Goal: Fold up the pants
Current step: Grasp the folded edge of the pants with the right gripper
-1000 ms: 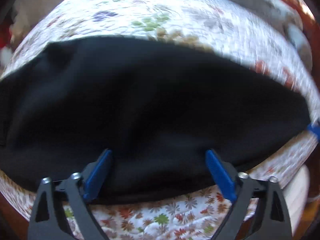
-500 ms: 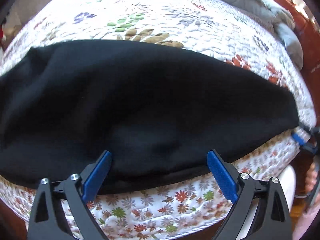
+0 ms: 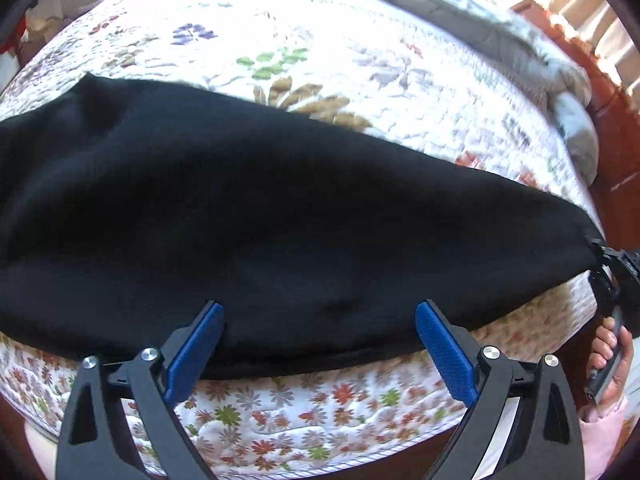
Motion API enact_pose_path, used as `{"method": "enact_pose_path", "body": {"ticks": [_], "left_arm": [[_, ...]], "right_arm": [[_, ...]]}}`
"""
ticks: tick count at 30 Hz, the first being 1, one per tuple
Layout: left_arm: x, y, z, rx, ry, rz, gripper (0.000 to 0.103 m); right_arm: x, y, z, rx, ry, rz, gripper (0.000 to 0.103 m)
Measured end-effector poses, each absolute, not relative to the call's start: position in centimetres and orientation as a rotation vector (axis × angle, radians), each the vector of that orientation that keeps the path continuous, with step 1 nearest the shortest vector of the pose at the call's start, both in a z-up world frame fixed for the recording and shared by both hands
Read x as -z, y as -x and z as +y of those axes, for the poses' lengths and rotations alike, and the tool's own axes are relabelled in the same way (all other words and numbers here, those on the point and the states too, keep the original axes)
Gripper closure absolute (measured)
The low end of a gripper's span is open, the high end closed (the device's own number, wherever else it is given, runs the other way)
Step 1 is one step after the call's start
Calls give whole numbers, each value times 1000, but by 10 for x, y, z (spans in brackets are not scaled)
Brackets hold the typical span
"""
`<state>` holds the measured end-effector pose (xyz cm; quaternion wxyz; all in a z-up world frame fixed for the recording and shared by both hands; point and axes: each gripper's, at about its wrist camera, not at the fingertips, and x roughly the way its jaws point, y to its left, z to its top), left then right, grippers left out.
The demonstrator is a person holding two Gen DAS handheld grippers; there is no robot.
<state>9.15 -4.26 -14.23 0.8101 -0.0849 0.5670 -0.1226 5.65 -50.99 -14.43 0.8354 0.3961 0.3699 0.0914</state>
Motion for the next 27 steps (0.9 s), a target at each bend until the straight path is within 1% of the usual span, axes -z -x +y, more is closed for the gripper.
{"method": "enact_pose_path", "body": {"ticks": [2, 4, 7, 9, 10, 11, 12, 13, 14, 15, 17, 22, 24, 27], "left_arm": [[137, -89, -43, 263, 184, 1178, 6], [138, -88, -44, 261, 171, 1157, 6], [160, -93, -51, 263, 138, 1230, 6], [164, -91, -58, 252, 77, 1211, 6], [164, -89, -63, 255, 36, 1204, 6], [163, -87, -66, 256, 14, 1200, 6], [162, -86, -67, 259, 4, 1195, 6], [161, -85, -66, 261, 12, 1194, 5], [161, -85, -64, 262, 28, 1196, 5], [160, -85, -62, 262, 50, 1198, 5], [158, -86, -58, 263, 89, 1200, 5], [156, -83, -56, 263, 115, 1203, 5], [155, -83, -60, 267, 109, 1204, 5], [155, -81, -65, 271, 94, 1202, 5]], "right_arm": [[117, -49, -515, -177, -763, 730, 95], [117, -46, -524, -153, -753, 733, 95], [156, -59, -533, -32, -716, 871, 95], [194, -68, -534, 33, -689, 984, 95], [205, -67, -529, 35, -695, 995, 94], [210, -64, -530, 29, -719, 987, 91], [210, -59, -533, 28, -747, 972, 83], [208, -54, -535, 26, -765, 963, 80], [204, -51, -536, 31, -760, 962, 70], [199, -46, -536, 44, -742, 960, 57], [190, -37, -538, 63, -707, 948, 48], [166, -20, -553, 99, -672, 897, 45], [156, -28, -557, 96, -632, 885, 32], [156, -54, -559, 61, -574, 916, 32]]}}
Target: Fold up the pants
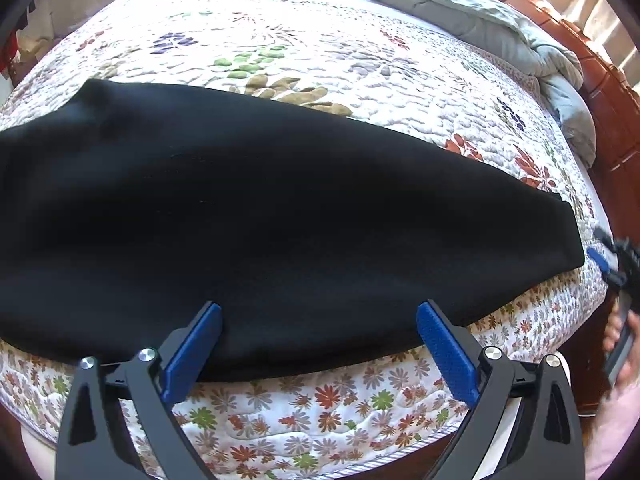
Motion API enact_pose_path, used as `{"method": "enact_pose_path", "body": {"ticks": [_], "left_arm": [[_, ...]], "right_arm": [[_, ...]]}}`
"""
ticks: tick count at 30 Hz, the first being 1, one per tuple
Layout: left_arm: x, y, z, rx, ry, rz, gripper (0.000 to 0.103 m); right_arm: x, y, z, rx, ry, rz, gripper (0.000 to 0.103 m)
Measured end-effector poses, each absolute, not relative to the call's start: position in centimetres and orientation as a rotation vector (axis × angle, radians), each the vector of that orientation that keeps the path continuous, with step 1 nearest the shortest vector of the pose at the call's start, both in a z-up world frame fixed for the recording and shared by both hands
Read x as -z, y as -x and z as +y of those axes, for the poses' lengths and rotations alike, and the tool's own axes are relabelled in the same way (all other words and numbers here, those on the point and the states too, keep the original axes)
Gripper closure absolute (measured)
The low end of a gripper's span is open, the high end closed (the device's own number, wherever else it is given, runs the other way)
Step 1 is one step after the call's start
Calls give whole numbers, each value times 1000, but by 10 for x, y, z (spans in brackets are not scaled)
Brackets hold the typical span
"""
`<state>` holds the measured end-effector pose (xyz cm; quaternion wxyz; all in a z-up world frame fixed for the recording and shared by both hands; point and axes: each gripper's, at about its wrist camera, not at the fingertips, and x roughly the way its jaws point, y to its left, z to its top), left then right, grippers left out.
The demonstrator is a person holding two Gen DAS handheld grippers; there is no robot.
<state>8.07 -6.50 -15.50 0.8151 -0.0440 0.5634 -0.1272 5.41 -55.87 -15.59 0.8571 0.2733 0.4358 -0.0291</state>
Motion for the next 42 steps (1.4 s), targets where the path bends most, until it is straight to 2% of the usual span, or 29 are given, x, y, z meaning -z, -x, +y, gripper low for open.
{"method": "enact_pose_path", "body": {"ticks": [4, 5, 6, 8, 13, 15, 17, 19, 21, 25, 27, 30, 37, 42], "left_arm": [[155, -80, -70, 270, 73, 1203, 5], [155, -80, -70, 269, 71, 1204, 5], [155, -80, -70, 267, 69, 1205, 5], [156, -80, -71, 263, 65, 1207, 5], [154, -82, -74, 263, 88, 1188, 5], [157, -83, -80, 240, 62, 1186, 5], [164, -85, -86, 223, 18, 1193, 4], [169, -85, -95, 214, -53, 1184, 4], [167, -84, -98, 212, -71, 1180, 4], [161, -86, -92, 224, 21, 1192, 4], [159, -87, -92, 225, 55, 1199, 4], [155, -89, -95, 233, 108, 1202, 4], [151, -90, -105, 244, 116, 1193, 4], [149, -91, -91, 211, 153, 1188, 4]], "right_arm": [[169, -87, -555, 14, -554, 969, 32], [175, -99, -555, -1, -551, 989, 42], [179, -102, -555, -29, -560, 999, 70], [180, -105, -556, -54, -579, 994, 97], [152, -104, -568, -92, -630, 862, 100], [155, -107, -576, -95, -672, 846, 100], [171, -114, -577, -73, -668, 913, 97], [188, -117, -578, -45, -677, 981, 86], [190, -109, -580, -34, -693, 971, 68], [175, -79, -581, 2, -696, 937, 57], [166, -60, -577, 20, -673, 944, 46], [165, -39, -565, -13, -706, 981, 36], [191, -35, -541, -91, -832, 1027, 34], [215, -52, -541, -130, -956, 987, 36]]}}
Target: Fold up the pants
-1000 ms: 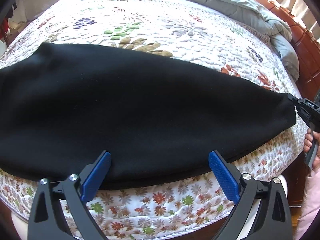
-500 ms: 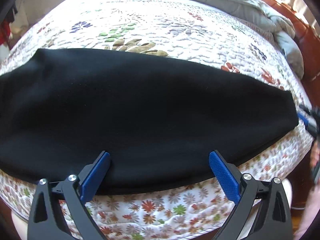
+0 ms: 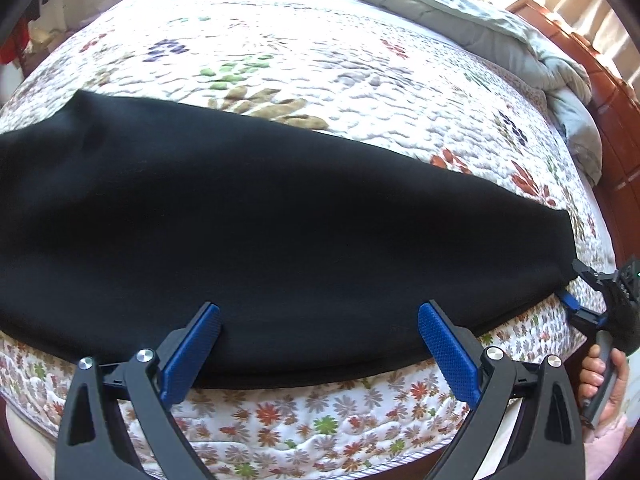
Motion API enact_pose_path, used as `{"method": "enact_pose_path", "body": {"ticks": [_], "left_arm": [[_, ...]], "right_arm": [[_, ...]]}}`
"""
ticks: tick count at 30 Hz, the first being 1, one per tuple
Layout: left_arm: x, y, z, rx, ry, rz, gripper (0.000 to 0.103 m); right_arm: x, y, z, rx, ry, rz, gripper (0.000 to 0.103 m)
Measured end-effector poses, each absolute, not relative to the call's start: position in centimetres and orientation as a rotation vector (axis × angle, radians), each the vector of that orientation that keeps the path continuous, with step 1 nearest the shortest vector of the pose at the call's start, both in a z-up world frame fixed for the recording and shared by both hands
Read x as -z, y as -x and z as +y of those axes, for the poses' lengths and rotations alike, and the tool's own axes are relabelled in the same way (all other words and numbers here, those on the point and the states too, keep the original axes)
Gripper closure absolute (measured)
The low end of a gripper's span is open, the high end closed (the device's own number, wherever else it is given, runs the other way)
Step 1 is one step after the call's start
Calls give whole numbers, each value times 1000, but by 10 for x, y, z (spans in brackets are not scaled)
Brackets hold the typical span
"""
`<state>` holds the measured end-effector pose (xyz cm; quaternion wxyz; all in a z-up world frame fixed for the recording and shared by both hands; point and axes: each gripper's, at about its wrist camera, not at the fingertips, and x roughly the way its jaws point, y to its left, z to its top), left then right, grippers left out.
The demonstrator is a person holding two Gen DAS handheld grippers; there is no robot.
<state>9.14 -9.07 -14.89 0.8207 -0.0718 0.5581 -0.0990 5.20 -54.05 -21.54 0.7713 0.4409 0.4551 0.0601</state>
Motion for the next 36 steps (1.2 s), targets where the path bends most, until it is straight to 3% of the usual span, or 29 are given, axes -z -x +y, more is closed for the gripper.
{"method": "enact_pose_path", "body": {"ticks": [1, 2, 5, 15, 22, 25, 30, 36], "left_arm": [[149, -92, -87, 203, 166, 1189, 4], [150, -92, -83, 196, 178, 1191, 4], [152, -93, -71, 176, 207, 1195, 4], [136, -93, -27, 72, 205, 1092, 4], [177, -96, -39, 49, 45, 1131, 4], [173, -95, -41, 60, 36, 1132, 4], [154, -87, -14, 69, 184, 1131, 4], [135, -79, 16, 48, 264, 1097, 4]], "right_arm": [[218, -55, -541, -139, -969, 971, 37], [220, -58, -541, -143, -989, 955, 46], [222, -66, -538, -176, -1045, 915, 93], [109, -38, -545, -168, -873, 635, 95], [206, -52, -557, 102, -841, 966, 94], [211, -42, -561, 90, -921, 928, 94], [155, -46, -532, 38, -811, 852, 94], [76, -73, -432, -99, -561, 806, 93]]}}
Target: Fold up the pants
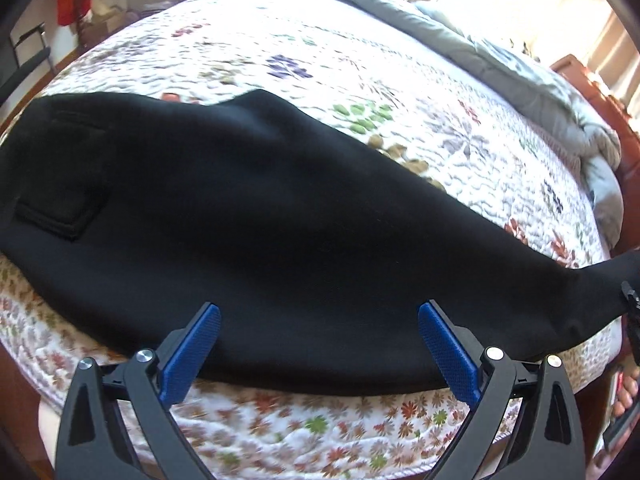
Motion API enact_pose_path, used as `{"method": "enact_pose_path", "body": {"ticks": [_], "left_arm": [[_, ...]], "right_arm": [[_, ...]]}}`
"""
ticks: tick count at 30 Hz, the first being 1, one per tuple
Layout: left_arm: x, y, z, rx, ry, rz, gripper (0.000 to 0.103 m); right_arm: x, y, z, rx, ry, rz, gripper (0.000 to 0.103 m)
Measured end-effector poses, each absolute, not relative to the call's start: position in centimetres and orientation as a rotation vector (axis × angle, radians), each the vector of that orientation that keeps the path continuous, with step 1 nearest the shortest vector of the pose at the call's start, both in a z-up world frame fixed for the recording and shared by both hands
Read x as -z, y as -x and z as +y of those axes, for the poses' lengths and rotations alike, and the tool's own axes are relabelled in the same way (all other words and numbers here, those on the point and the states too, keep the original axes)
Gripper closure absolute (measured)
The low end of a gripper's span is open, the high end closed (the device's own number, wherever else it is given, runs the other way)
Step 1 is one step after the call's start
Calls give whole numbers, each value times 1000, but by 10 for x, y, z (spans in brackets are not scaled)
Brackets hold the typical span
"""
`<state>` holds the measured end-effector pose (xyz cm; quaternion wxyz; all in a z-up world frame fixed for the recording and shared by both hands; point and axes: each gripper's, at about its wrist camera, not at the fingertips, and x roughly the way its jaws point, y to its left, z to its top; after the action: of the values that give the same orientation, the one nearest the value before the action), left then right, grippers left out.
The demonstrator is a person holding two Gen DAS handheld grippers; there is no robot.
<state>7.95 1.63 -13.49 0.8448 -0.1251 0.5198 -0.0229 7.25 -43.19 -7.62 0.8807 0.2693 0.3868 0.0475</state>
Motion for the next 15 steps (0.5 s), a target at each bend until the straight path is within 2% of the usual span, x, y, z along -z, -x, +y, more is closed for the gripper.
{"method": "enact_pose_path", "body": {"ticks": [5, 15], "left_arm": [[129, -74, 40, 33, 318, 1075, 4], [128, -62, 80, 15, 412, 1055, 4]], "right_arm": [[59, -93, -340, -245, -439, 835, 93], [92, -121, -205, -372, -275, 965, 93]]}}
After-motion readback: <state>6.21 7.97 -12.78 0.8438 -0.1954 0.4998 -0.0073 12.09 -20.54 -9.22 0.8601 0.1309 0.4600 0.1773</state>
